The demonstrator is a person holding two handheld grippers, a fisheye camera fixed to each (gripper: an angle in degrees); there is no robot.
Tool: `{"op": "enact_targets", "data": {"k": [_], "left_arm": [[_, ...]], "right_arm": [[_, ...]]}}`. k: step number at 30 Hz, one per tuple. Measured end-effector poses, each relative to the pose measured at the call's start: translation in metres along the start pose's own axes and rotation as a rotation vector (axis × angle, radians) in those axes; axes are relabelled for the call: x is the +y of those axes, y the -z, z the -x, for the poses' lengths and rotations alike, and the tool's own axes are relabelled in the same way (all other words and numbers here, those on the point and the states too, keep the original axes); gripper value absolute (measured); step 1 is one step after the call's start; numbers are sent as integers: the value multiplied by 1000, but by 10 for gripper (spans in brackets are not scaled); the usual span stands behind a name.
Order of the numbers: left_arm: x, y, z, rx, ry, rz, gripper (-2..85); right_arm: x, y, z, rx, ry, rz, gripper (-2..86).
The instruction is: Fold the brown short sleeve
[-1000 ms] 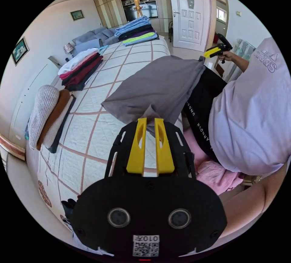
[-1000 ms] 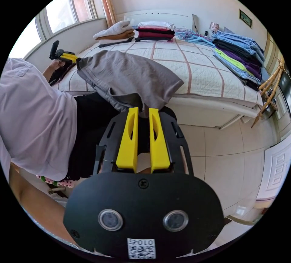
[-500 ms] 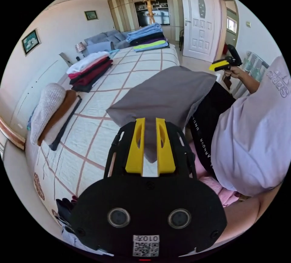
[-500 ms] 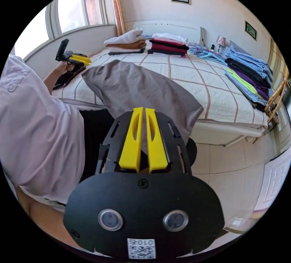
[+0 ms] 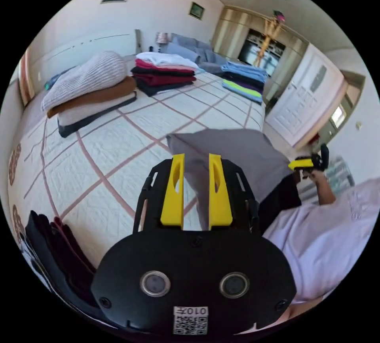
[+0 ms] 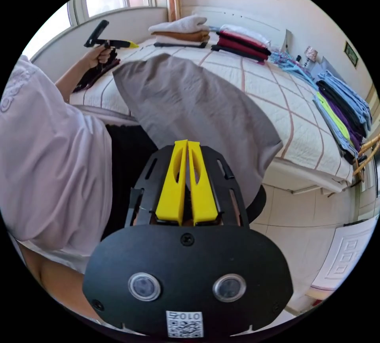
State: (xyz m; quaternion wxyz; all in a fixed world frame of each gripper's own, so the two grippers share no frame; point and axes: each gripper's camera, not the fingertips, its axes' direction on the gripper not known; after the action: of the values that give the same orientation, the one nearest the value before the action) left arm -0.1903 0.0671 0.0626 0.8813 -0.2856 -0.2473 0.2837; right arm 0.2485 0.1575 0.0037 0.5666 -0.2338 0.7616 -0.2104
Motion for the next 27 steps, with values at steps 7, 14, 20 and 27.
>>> {"op": "enact_targets", "data": {"k": [7, 14, 20, 27], "left_arm": [[-48, -98, 81, 150, 184, 129, 126], [-52, -139, 95, 180, 136, 225, 122], [-51, -152, 120, 316, 130, 262, 101], [-54, -168, 130, 414, 53, 284, 62]], "right_arm": [[-5, 37, -44, 99, -120, -170, 16], [-17, 29, -152, 136, -327, -83, 54], [-27, 0, -264, -10, -531, 5, 105], [-30, -53, -343, -339, -635, 168, 124]]}}
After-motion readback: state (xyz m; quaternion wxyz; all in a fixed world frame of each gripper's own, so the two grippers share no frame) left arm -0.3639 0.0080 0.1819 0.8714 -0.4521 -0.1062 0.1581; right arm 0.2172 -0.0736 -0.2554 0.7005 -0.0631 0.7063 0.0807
